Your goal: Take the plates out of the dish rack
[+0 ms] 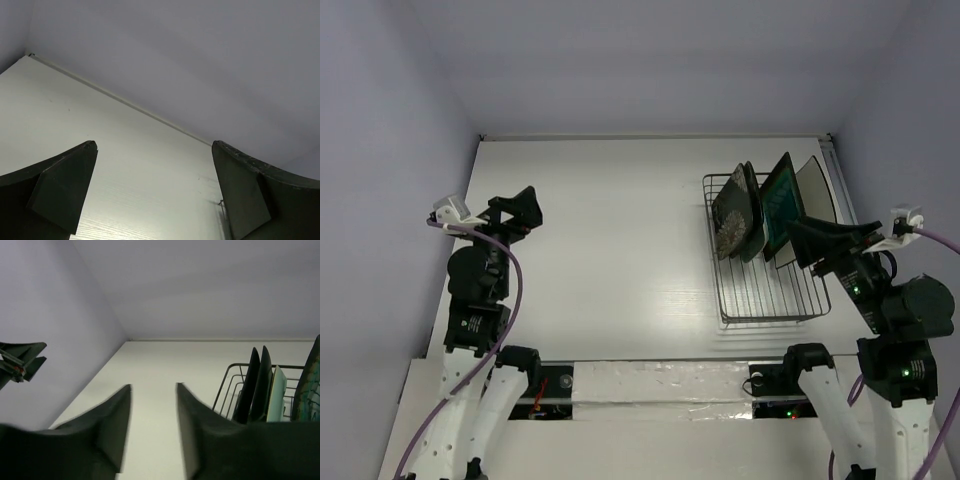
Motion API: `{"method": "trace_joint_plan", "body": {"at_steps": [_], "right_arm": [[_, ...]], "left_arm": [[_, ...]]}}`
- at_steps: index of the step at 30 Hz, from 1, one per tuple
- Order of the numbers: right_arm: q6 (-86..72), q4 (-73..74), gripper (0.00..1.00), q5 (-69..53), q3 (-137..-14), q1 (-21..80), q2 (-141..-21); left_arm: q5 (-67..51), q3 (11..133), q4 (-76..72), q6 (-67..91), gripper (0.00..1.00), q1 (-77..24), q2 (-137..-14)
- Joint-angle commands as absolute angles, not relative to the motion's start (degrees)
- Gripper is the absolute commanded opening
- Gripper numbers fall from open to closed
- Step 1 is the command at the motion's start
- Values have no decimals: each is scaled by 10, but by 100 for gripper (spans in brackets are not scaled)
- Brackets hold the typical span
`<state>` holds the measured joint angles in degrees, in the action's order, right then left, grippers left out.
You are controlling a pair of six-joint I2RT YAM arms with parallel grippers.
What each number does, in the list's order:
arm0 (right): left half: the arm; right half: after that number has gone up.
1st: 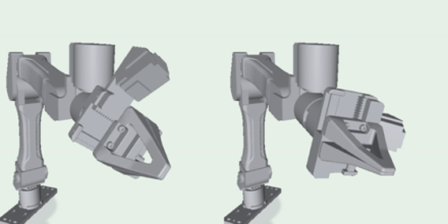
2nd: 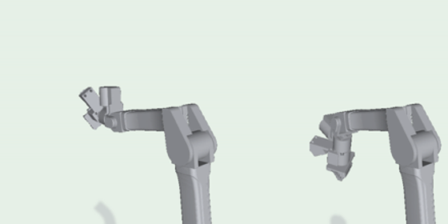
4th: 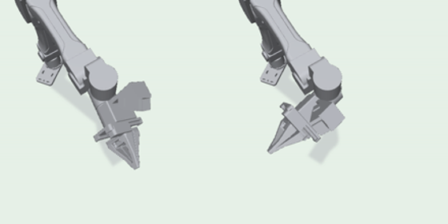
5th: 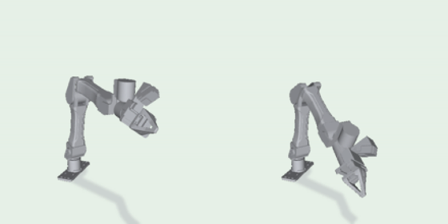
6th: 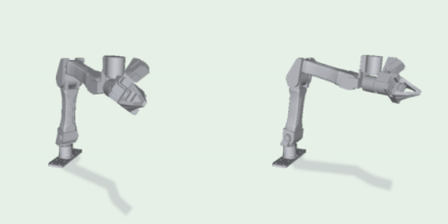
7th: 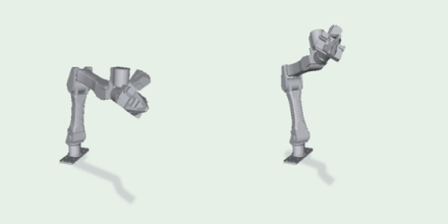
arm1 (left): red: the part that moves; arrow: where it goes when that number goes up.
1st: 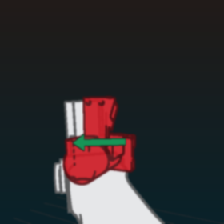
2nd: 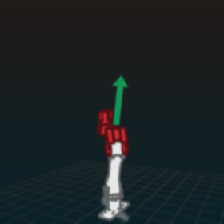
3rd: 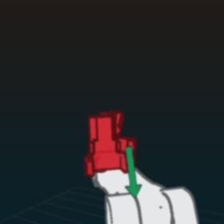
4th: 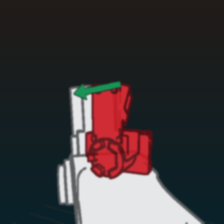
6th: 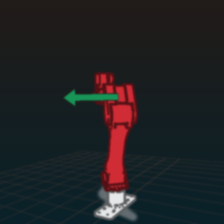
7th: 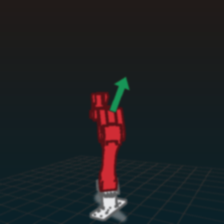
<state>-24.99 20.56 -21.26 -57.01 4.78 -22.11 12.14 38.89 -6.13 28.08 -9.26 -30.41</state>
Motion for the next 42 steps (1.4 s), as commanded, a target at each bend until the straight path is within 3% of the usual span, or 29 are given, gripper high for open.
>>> {"method": "trace_joint_plan", "body": {"at_steps": [1, 6, 8, 9, 10, 12, 13, 14, 16, 20, 23, 27, 28, 30, 32, 33, 37, 42], "right_arm": [[-246, 201, 40, -212, -596, 45, -244], [-244, 185, 6, -227, -592, 45, -283], [-244, 160, 0, -228, -589, 45, -308], [-246, 160, 0, -223, -586, 45, -308], [-246, 145, 0, -219, -584, 45, -315], [-241, 140, 0, -201, -585, 45, -333], [-236, 151, 0, -196, -591, 45, -346], [-229, 160, 0, -178, -605, 51, -378], [-204, 189, 0, -134, -621, 74, -413], [-164, 258, 0, 86, -683, 124, -494], [-152, 294, 1, 154, -722, 175, -560], [-154, 316, 51, 242, -745, 221, -641], [-153, 318, 53, 255, -751, 221, -666], [-151, 325, 54, 268, -761, 227, -691], [-148, 341, 44, 268, -780, 227, -724], [-148, 341, 44, 268, -787, 227, -735], [-148, 352, 27, 274, -809, 232, -776], [-148, 367, 32, 292, -820, 237, -821]], "left_arm": [[119, 385, -78, 267, 99, -93, -295], [119, 374, -52, 251, 93, -98, -285], [119, 367, -46, 250, 68, -105, -277], [119, 364, -44, 249, 68, -112, -274], [119, 361, -41, 248, 48, -112, -273], [119, 355, -34, 244, 25, -126, -271], [119, 354, -27, 237, 3, -127, -272], [119, 356, -13, 234, 0, -134, -272], [119, 356, -5, 229, 0, -140, -276], [119, 352, 18, 226, 0, -170, -294], [119, 353, 26, 225, 0, -176, -300], [119, 352, 32, 227, 2, -176, -285], [119, 352, 31, 228, 6, -176, -280], [119, 349, 28, 228, 8, -176, -273], [119, 350, 28, 227, 9, -176, -270], [119, 350, 28, 227, 9, -176, -269], [119, 348, 25, 225, 3, -176, -263], [119, 347, 25, 226, 0, -176, -258]]}}
